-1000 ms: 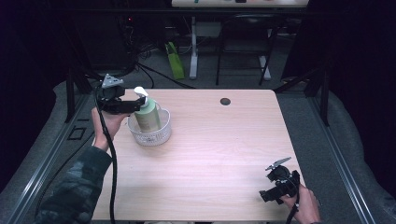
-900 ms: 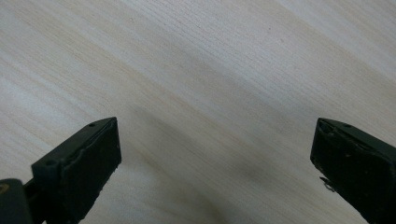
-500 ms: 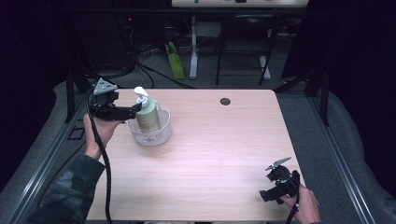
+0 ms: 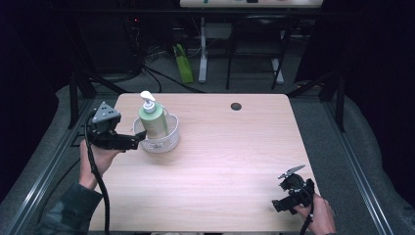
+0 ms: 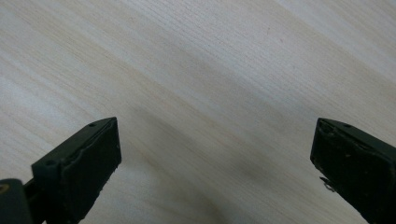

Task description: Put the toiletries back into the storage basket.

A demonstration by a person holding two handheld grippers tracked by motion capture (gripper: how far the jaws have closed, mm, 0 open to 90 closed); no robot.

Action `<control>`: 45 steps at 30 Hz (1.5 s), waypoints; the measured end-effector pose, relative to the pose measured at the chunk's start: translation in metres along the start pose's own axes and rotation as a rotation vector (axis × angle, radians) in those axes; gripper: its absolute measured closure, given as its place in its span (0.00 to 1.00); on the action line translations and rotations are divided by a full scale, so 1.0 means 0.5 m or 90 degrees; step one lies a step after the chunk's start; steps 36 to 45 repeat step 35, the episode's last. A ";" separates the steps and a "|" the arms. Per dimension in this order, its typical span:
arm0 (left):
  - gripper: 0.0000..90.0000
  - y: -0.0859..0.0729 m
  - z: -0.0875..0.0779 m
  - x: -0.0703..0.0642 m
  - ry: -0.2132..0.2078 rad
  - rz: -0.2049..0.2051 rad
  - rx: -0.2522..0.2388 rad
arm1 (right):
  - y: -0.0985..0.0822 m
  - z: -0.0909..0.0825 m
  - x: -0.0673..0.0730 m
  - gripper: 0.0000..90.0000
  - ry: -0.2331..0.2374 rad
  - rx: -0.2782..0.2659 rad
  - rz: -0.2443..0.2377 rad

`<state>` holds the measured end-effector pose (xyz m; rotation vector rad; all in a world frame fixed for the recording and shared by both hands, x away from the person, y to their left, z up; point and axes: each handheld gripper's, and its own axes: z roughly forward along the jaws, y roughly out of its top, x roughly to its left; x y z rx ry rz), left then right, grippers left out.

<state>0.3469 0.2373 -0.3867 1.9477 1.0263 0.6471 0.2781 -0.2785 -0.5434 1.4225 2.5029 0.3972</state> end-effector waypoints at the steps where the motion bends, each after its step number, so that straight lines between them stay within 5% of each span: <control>1: 0.00 -0.006 -0.005 -0.004 -0.003 0.003 0.002 | 0.000 0.000 0.000 0.02 0.000 0.000 0.000; 7: 0.00 -0.056 -0.013 -0.033 -0.042 0.002 0.037 | 0.001 0.000 0.002 0.02 0.003 0.003 0.002; 24: 0.00 -0.179 0.020 -0.066 -0.076 -0.019 0.096 | 0.001 0.001 0.002 0.02 0.005 0.003 0.002; 45: 0.00 -0.194 0.040 -0.059 -0.084 -0.022 0.099 | 0.000 0.002 0.000 0.02 0.005 0.002 -0.001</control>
